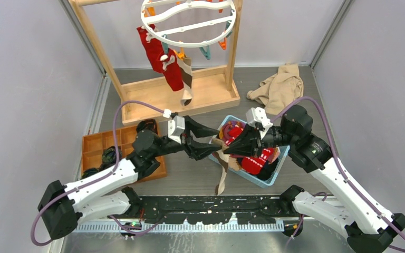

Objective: Clip the socks to the hanger
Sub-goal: Pick up the sock from the bin.

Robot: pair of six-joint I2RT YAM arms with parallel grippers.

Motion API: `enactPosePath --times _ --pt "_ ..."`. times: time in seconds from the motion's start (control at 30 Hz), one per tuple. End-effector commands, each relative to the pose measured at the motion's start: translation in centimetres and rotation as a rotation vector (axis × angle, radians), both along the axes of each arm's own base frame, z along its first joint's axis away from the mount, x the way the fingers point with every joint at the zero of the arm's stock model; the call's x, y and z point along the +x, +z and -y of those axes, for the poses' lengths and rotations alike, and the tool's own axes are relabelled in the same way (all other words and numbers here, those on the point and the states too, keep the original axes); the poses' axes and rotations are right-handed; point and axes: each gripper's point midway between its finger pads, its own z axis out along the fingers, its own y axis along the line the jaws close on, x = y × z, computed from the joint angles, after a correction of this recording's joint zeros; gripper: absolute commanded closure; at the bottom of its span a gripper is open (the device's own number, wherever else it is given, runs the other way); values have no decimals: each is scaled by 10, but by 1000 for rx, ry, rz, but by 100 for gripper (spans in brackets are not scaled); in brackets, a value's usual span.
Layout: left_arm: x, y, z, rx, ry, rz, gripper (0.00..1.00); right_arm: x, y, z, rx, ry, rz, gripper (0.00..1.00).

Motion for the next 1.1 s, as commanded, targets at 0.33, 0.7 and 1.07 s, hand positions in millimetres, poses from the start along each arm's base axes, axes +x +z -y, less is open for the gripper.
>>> enactPosePath --times 0.33,0.7,1.07 --pt "49 -16 29 -39 64 -331 43 -4 2 -1 23 22 39 99" --pt "52 -48 -36 117 304 -381 40 11 1 6 -1 -107 53 99" --pt "58 11 -107 11 605 -410 14 46 21 -2 43 -246 26 99"
